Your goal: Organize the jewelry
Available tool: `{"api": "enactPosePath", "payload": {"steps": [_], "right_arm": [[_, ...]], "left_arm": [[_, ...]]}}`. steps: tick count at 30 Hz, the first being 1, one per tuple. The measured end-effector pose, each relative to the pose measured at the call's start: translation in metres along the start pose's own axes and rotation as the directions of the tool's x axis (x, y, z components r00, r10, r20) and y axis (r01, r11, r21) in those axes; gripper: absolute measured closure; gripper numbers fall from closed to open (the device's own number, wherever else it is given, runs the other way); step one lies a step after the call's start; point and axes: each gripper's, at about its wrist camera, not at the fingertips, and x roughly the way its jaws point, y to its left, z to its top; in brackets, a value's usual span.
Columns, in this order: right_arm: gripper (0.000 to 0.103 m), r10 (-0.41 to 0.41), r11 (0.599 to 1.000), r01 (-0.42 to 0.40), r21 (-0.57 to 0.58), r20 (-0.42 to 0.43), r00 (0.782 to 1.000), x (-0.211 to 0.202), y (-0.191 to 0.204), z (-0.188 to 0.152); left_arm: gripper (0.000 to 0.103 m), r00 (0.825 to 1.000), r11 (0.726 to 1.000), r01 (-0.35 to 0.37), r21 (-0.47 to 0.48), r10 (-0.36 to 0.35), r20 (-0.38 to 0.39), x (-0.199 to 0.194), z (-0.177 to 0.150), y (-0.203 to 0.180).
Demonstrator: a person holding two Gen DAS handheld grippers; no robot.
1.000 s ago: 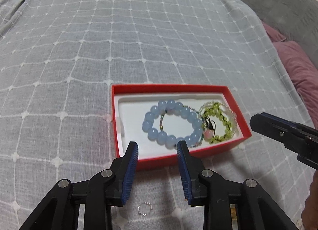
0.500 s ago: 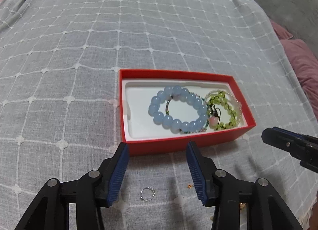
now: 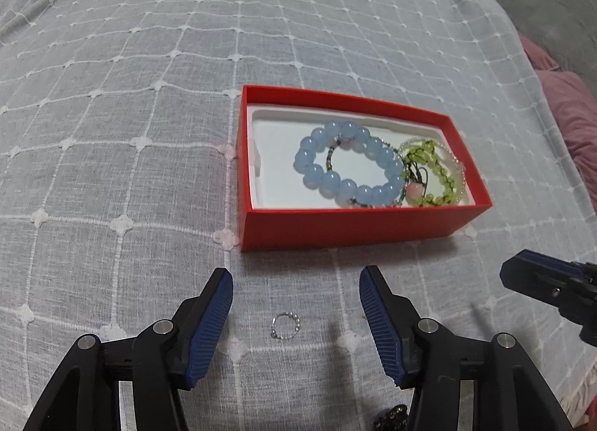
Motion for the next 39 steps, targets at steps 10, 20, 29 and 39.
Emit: {"api": "enactPosePath", "payload": {"steps": [10,20,29,39], "right_arm": [[0.072,0.067,0.998,-0.066,0.009,-0.064,0.996,0.001,-0.003,-0.014],[0.072,0.076,0.997,-0.073,0.033,-0.094,0.993,0.008,-0.007,-0.015],[0.072,0.063,0.998,-0.062,0.023,-0.091,0.994,0.009,-0.010,-0.013],[0.072,0.051,0.998,-0.055,-0.028,-0.132,0.990,0.021,-0.001,-0.019]], "left_arm": [[0.043,0.998,0.998,0.036,0.059,-0.033,-0.046,0.001,-0.021,-0.019],[0.043,0.993,0.988,0.082,0.134,-0.069,-0.096,0.001,-0.042,-0.036],[0.043,0.982,0.942,0.143,0.302,-0.097,-0.162,0.000,-0.069,-0.067],[0.065,0.985,0.940,0.086,0.331,-0.031,-0.168,0.006,-0.073,-0.068]]}}
